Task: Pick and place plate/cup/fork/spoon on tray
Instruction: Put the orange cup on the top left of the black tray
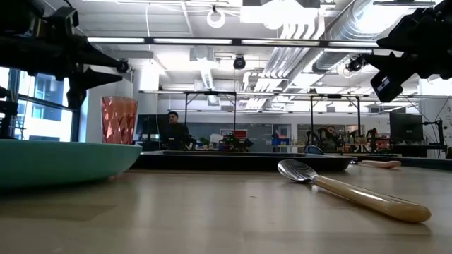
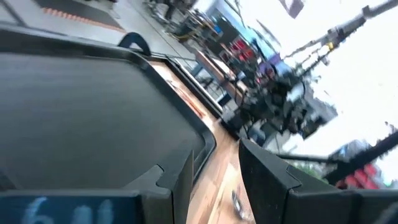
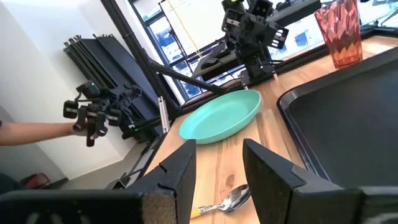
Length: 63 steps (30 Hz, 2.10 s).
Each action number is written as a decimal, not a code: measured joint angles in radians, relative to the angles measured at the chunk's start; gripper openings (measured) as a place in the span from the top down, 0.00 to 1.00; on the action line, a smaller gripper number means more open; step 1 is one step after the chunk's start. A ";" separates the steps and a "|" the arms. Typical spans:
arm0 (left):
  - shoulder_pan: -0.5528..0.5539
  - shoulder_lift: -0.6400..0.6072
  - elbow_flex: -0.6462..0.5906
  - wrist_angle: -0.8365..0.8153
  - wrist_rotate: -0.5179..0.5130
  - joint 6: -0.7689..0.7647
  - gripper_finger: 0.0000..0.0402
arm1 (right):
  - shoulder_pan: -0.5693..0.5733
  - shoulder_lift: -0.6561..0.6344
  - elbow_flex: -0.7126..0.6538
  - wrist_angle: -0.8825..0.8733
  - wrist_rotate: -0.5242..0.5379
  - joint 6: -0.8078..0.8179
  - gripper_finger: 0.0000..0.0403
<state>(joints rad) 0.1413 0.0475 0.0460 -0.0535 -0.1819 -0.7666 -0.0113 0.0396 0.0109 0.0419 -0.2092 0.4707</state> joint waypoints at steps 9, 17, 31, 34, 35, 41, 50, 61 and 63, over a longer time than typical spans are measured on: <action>0.000 0.000 0.000 0.068 -0.016 -0.030 0.71 | 0.000 0.000 0.000 0.004 0.000 0.093 0.69; 0.000 0.000 0.000 0.162 -0.020 0.010 0.71 | 0.000 0.000 0.000 0.007 0.063 0.214 0.69; 0.003 0.000 0.000 0.186 -0.125 0.060 0.71 | 0.000 0.000 0.000 0.006 0.265 0.226 0.69; 0.003 0.000 0.001 0.186 -0.144 0.038 0.71 | 0.000 0.000 0.000 0.006 0.275 0.204 0.69; 0.003 0.000 0.004 0.185 -0.149 0.037 0.71 | 0.000 0.000 0.000 0.006 0.283 0.204 0.69; 0.003 0.000 0.055 0.185 -0.161 0.094 0.71 | 0.000 0.000 0.000 0.006 0.319 0.211 0.69; 0.003 0.020 0.186 0.186 -0.191 0.309 0.71 | 0.000 0.000 0.000 0.006 0.398 0.210 0.69; 0.003 0.251 0.438 0.185 -0.327 0.609 0.71 | 0.000 0.000 0.000 0.006 0.401 0.210 0.69; 0.003 0.306 0.491 0.152 -0.335 0.681 0.71 | 0.000 0.000 0.000 0.006 0.401 0.210 0.69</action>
<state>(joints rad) 0.1444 0.3535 0.5374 0.0982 -0.5167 -0.0855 -0.0116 0.0395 0.0110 0.0475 0.1921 0.6807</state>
